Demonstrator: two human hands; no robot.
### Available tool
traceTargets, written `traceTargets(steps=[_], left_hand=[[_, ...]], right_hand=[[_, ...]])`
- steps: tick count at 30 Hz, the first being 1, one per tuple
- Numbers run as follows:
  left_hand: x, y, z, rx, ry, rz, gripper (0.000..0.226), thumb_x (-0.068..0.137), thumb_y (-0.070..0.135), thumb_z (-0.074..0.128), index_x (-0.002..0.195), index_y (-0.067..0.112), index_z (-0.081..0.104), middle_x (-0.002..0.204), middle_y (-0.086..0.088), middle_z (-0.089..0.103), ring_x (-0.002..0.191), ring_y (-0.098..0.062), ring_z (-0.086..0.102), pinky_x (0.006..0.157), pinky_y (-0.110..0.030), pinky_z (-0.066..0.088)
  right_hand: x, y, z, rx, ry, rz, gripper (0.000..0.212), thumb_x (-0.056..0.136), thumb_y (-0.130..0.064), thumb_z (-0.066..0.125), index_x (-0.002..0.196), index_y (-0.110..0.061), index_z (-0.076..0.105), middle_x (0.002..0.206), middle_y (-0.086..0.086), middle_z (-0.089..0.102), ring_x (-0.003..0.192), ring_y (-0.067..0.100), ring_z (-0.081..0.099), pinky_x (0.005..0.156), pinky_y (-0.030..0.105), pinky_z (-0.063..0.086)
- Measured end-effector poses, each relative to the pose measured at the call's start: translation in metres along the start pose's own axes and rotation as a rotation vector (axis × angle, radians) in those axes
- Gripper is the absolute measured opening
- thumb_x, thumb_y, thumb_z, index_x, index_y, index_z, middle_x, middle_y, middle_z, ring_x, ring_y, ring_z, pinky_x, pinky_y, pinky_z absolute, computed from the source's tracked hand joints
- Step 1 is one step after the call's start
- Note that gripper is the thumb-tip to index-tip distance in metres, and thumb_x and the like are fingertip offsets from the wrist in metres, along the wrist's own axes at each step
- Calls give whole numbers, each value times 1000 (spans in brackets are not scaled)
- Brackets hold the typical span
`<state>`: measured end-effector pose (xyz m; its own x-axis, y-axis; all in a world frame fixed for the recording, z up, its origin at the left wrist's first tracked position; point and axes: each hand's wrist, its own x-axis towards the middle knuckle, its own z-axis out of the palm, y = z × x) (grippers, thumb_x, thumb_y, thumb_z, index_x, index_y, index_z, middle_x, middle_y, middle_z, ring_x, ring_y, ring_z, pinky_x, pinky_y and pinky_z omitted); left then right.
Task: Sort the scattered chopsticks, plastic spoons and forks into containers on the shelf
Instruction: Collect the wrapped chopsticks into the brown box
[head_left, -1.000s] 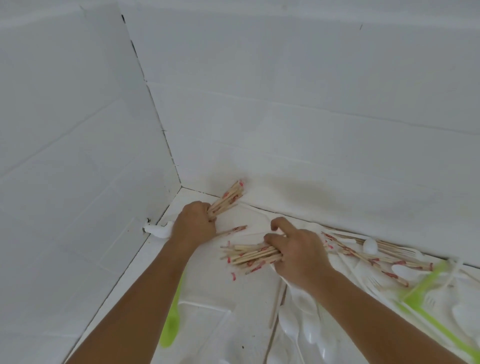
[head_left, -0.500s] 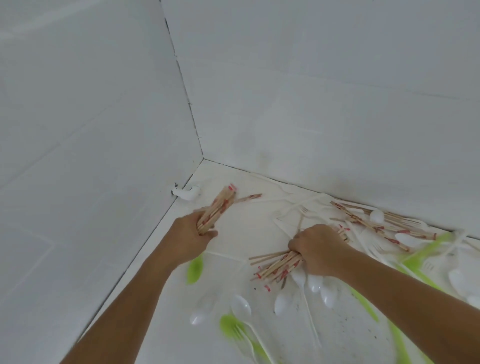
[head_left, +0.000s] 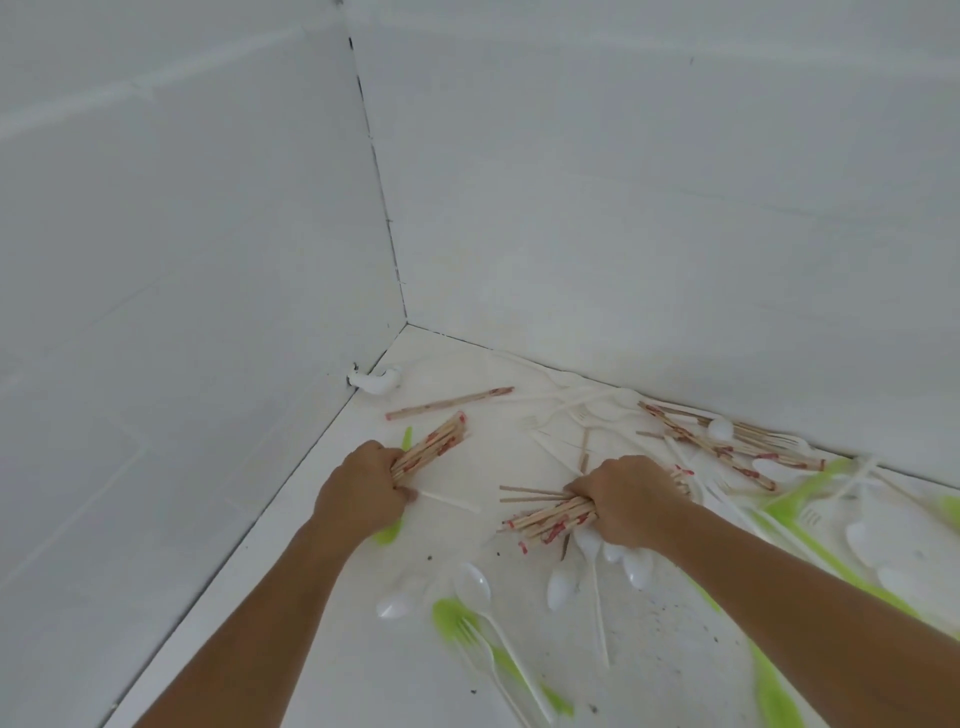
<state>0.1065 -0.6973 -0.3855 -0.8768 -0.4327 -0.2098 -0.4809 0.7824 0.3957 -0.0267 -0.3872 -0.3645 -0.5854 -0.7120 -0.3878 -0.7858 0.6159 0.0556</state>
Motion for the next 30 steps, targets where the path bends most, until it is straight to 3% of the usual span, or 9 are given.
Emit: traceTargets(steps=[4, 8, 12, 16, 20, 22, 24, 27, 30], left_hand=[[6, 19, -13, -204, 101, -30, 26, 85, 30, 79, 111, 28, 73, 95, 7, 66, 94, -21, 65, 81, -34, 53], [-1, 45, -16, -353, 119, -12, 22, 87, 24, 76, 108, 31, 74, 93, 16, 68, 85, -6, 63, 67, -18, 43], [-15, 61, -16, -439, 105, -25, 17, 89, 25, 76, 103, 33, 75, 96, 13, 70, 79, -3, 65, 61, -12, 42], [-38, 64, -15, -572, 109, -10, 12, 91, 26, 75, 97, 36, 75, 82, 7, 72, 54, -4, 59, 55, -16, 49], [-52, 77, -13, -630, 80, 22, 12, 90, 27, 75, 96, 37, 76, 81, 12, 71, 52, -7, 57, 59, -31, 56], [-54, 90, -10, -647, 47, 48, 13, 90, 27, 75, 98, 37, 76, 83, 12, 71, 52, -7, 57, 58, -30, 56], [-54, 103, -5, -655, 15, 72, 13, 90, 27, 75, 99, 37, 76, 84, 11, 71, 55, -9, 57, 59, -31, 57], [-51, 126, 10, -624, -10, 83, 11, 90, 27, 75, 97, 37, 76, 81, 11, 72, 54, -9, 60, 58, -29, 55], [-51, 154, 37, -546, -62, 80, 7, 90, 27, 73, 95, 32, 75, 81, 7, 74, 60, -11, 69, 63, -28, 59]], right_hand=[[2, -2, -3, -129, -23, -41, 27, 90, -24, 52, 115, -31, 59, 85, -6, 61, 79, 23, 63, 66, 34, 49], [0, -6, -12, -165, -83, -112, 32, 88, -20, 60, 118, -29, 52, 75, -3, 52, 65, 21, 53, 53, 31, 36], [-7, -1, -14, -74, 23, -96, 34, 85, -15, 52, 115, -29, 58, 85, -2, 63, 77, 23, 63, 65, 36, 51], [-49, 1, -4, 369, 395, -67, 41, 73, -23, 49, 107, -31, 71, 97, -13, 62, 82, 14, 63, 65, 32, 53], [-105, -1, 2, 927, 849, 173, 9, 87, -4, 73, 88, -13, 75, 87, -4, 68, 73, 22, 65, 59, 33, 51], [-127, 3, 0, 1254, 924, 404, 12, 90, -9, 78, 79, -7, 76, 77, 8, 72, 72, 26, 67, 63, 30, 51], [-142, 14, 2, 1430, 1019, 513, 18, 92, -10, 76, 73, -10, 77, 77, 1, 76, 73, 12, 69, 69, 23, 52], [-153, 25, 5, 1585, 1090, 554, 21, 94, -9, 72, 75, -4, 76, 68, -3, 73, 59, 2, 58, 58, 13, 45], [-162, 27, 14, 1652, 1095, 569, 17, 95, -9, 69, 80, -9, 77, 72, 2, 74, 65, 10, 58, 57, 25, 44]])
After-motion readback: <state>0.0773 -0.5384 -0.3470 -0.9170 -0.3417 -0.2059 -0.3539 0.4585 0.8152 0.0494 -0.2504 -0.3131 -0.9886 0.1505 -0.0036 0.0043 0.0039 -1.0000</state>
